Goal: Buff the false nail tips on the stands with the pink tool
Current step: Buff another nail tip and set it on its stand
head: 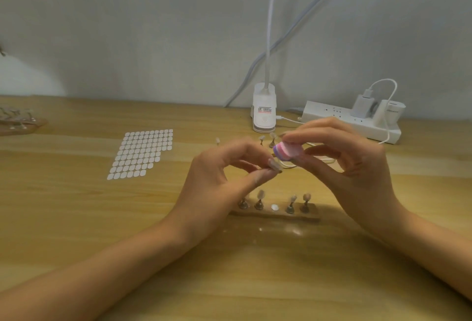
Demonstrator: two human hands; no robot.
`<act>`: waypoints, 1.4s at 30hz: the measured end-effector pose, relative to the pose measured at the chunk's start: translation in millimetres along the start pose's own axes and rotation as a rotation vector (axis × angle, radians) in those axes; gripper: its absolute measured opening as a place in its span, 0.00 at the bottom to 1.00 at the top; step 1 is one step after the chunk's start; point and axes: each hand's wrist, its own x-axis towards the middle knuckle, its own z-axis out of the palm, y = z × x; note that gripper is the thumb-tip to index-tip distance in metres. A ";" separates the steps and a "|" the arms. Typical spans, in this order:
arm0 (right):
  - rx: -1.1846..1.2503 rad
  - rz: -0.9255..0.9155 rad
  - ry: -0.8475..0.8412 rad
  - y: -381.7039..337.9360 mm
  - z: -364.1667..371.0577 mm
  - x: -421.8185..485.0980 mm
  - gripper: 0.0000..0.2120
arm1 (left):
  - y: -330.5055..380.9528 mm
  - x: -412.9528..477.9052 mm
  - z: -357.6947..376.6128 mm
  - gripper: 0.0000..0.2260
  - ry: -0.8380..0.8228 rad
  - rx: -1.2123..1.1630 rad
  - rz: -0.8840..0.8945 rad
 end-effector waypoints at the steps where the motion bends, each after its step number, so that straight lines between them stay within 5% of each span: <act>1: -0.037 -0.039 -0.019 -1.2 1.7 1.2 0.11 | -0.7 0.3 -0.4 0.05 -0.002 -0.001 -0.017; 11: -0.105 -0.183 -0.125 -1.0 1.9 6.3 0.12 | -5.3 0.5 -2.4 0.06 0.029 0.020 0.003; 21: -0.013 0.015 0.028 7.8 -6.0 3.9 0.11 | -3.7 2.0 -4.9 0.03 -0.005 0.026 -0.020; 32: -0.111 -0.152 -0.144 -0.5 -0.4 3.9 0.11 | 2.0 4.4 -7.7 0.09 -0.094 0.024 -0.149; 35: -0.147 -0.109 -0.094 3.1 -2.1 4.0 0.12 | 4.3 4.2 -7.6 0.03 -0.092 0.036 -0.161; 42: -0.043 -0.021 -0.017 2.6 -4.7 3.3 0.09 | 6.2 3.3 -5.9 0.06 -0.106 0.033 -0.128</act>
